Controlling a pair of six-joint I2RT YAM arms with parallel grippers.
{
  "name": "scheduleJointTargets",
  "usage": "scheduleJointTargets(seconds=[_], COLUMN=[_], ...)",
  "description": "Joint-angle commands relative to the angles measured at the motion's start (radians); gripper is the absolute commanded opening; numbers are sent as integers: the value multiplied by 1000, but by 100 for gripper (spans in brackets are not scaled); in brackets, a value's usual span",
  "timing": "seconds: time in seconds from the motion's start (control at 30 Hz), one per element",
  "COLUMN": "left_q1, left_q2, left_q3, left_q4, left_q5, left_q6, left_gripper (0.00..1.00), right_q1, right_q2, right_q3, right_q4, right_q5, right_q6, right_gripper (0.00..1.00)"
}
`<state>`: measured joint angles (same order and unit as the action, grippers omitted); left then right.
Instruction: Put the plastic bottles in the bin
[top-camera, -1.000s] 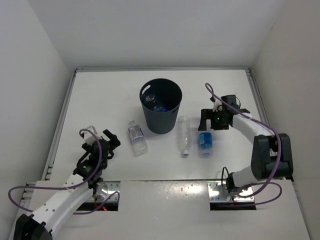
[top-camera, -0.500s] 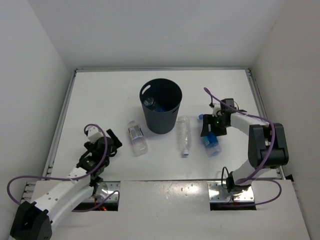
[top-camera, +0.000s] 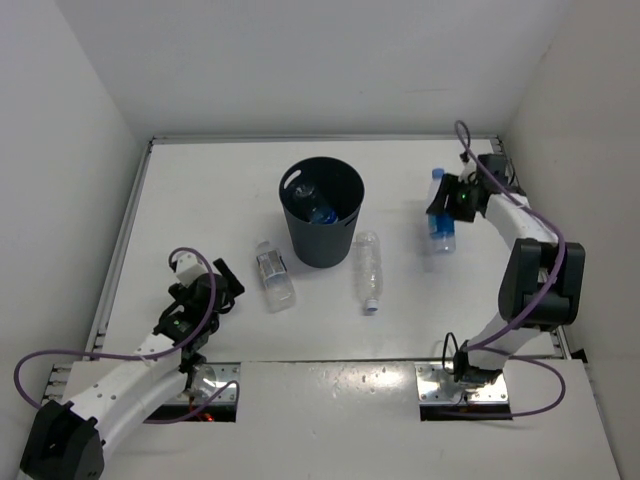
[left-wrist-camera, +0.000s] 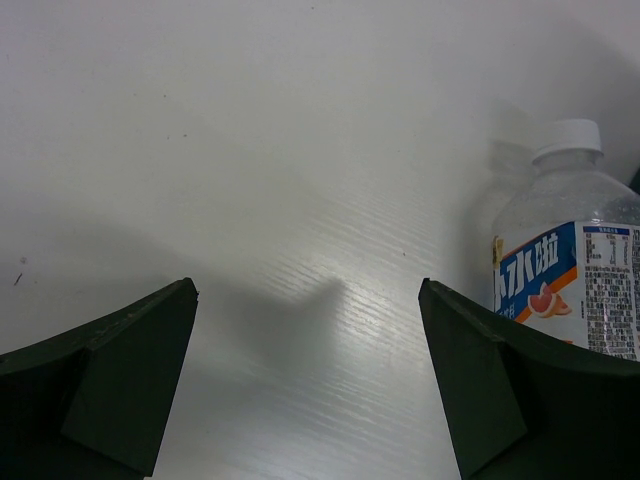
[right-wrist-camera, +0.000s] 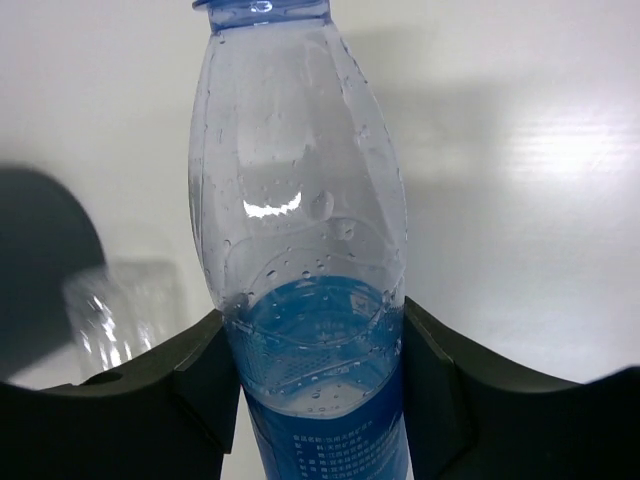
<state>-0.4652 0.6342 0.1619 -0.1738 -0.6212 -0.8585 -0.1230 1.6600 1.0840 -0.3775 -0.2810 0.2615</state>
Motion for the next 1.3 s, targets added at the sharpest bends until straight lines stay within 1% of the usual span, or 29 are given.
scheduleJointTargets(seconds=[0.0,0.07,0.2,0.27,0.4,0.57,0.7,0.77,0.8,0.83,0.9,0.93,1.03,1.1,1.17,1.27], left_q1=[-9,-9,-9,-9,-9,-9,-9,-9,-9,-9,-9,-9,-9,-9,-9,-9], left_q2=[1,1,1,1,1,1,1,1,1,1,1,1,1,1,1,1], left_q3=[36,36,36,36,36,36,36,36,36,36,36,36,36,36,36,36], left_q4=[28,28,28,28,28,28,28,28,28,28,28,28,28,28,28,28], left_q5=[-2,-2,-2,-2,-2,-2,8,8,8,8,8,8,8,8,8,8], left_q6=[-8,-8,-8,-8,-8,-8,-8,-8,-8,-8,-8,-8,-8,-8,-8,-8], left_gripper=[100,100,100,100,100,100,100,100,100,100,100,100,100,100,100,100], right_q1=[-7,-7,-7,-7,3,42,117,187,212,265,321,376,448,516,575,597], right_q2=[3,3,-9,-19,-19,-28,-28,-28,-28,-28,-39,-39,-48,-60,-71,-71], right_q3=[155,213,272,306,373,491,570,602,602,611,611,611,611,588,564,553], right_q4=[40,40,49,49,49,68,104,115,132,143,173,173,196,209,222,223], right_q5=[8,8,38,75,111,132,123,100,64,42,-9,-23,-95,-151,-173,-173], right_q6=[73,123,248,280,303,303,303,292,283,283,263,263,254,254,254,245], right_gripper=[27,25,24,21,16,16,16,16,16,16,16,16,16,16,16,16])
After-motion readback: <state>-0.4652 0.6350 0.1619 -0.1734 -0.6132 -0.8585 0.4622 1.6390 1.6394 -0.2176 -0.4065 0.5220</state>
